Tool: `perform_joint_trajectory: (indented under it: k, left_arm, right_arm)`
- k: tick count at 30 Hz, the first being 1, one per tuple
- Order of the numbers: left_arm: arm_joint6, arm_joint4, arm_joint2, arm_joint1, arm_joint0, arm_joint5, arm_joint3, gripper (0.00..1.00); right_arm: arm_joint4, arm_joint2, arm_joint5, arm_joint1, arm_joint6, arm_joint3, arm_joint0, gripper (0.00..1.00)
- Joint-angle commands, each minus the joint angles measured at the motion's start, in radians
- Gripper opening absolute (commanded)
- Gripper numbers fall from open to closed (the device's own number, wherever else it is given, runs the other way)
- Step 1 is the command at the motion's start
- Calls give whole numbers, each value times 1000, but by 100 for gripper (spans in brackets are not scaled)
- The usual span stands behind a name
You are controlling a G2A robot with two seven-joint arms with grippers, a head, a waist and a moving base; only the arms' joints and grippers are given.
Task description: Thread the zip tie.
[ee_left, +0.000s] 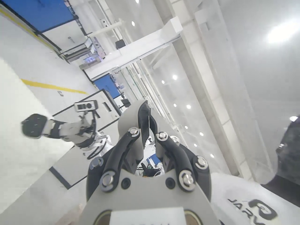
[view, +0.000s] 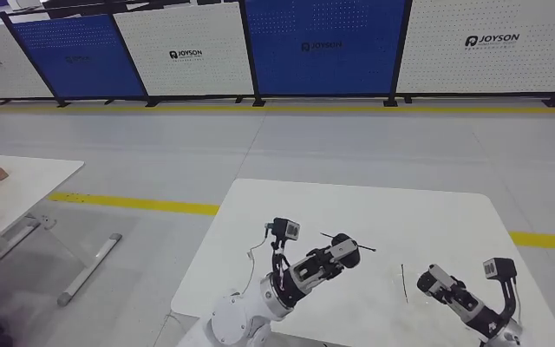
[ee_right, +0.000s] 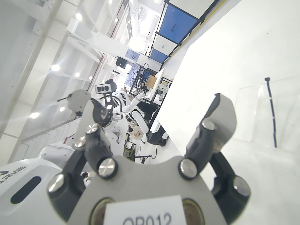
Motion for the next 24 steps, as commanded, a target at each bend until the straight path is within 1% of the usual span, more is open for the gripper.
perform_joint_trajectory:
  k: [1, 3, 4, 6, 7, 10, 13, 15, 16, 18, 20, 23, 24]
  left_arm:
    - [12, 13, 16, -2, -24, 40, 58, 0]
    - [21, 12, 34, -5, -47, 75, 115, 0]
    - [23, 5, 47, -8, -64, 89, 146, 0]
    - [28, -7, 64, -12, -87, 102, 198, 0]
    - [31, -16, 75, -15, -102, 104, 231, 0]
    - [44, -38, 100, -23, -134, 97, 300, 0]
    - [59, -44, 114, -29, -158, 85, 349, 0]
    - [92, -19, 123, -33, -174, 63, 371, 0]
    - [98, -19, 129, -35, -179, 58, 374, 0]
    - [105, -14, 134, -38, -189, 43, 363, 0]
    - [105, -9, 133, -37, -186, 25, 335, 0]
    - [88, 1, 117, -31, -161, -6, 249, 0]
    - [78, 5, 107, -27, -143, -19, 203, 0]
  right_arm:
    - [0, 0, 0, 0, 0, 0, 0, 100]
    - [0, 0, 0, 0, 0, 0, 0, 100]
    - [0, 0, 0, 0, 0, 0, 0, 100]
    - [0, 0, 0, 0, 0, 0, 0, 100]
    - [0, 0, 0, 0, 0, 0, 0, 100]
    - [0, 0, 0, 0, 0, 0, 0, 100]
    - [0, 0, 0, 0, 0, 0, 0, 100]
    - [0, 0, 0, 0, 0, 0, 0, 100]
    - [0, 0, 0, 0, 0, 0, 0, 100]
    - [0, 0, 0, 0, 0, 0, 0, 100]
    - [0, 0, 0, 0, 0, 0, 0, 100]
    - [0, 0, 0, 0, 0, 0, 0, 100]
    - [0, 0, 0, 0, 0, 0, 0, 100]
